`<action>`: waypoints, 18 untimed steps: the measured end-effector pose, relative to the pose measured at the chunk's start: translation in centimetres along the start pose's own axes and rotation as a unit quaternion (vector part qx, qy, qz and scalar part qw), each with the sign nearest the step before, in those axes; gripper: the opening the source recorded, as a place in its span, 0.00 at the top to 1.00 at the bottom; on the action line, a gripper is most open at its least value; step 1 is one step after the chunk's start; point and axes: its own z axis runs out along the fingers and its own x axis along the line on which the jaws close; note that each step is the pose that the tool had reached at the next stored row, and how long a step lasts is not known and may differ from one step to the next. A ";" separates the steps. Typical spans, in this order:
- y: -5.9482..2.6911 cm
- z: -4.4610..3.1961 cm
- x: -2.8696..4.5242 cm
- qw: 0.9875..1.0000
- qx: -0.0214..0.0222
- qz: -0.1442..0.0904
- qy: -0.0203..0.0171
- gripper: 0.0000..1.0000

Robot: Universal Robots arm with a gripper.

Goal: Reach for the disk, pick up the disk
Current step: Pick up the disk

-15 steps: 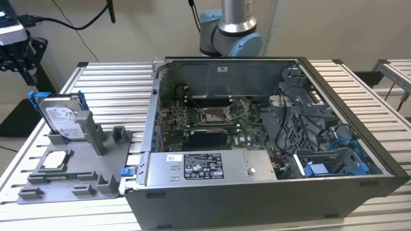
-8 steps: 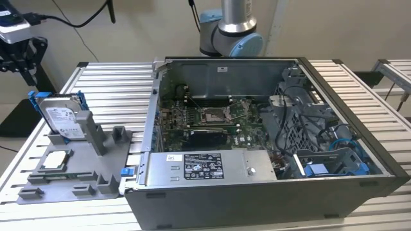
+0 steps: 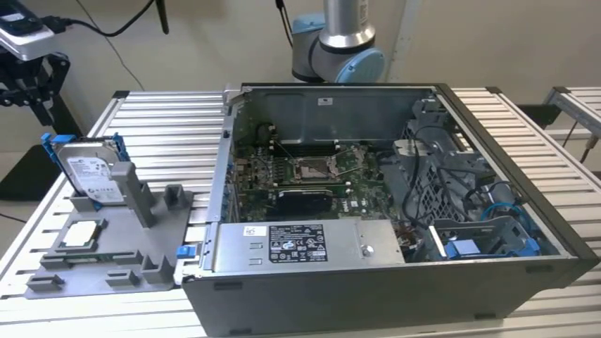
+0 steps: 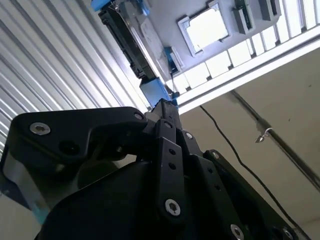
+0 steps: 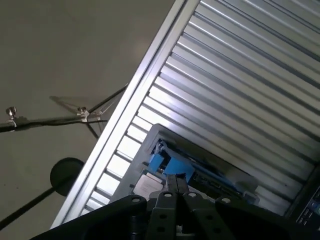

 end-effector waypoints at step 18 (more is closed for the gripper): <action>0.00 -0.08 0.00 0.993 0.000 -0.115 0.001 1.00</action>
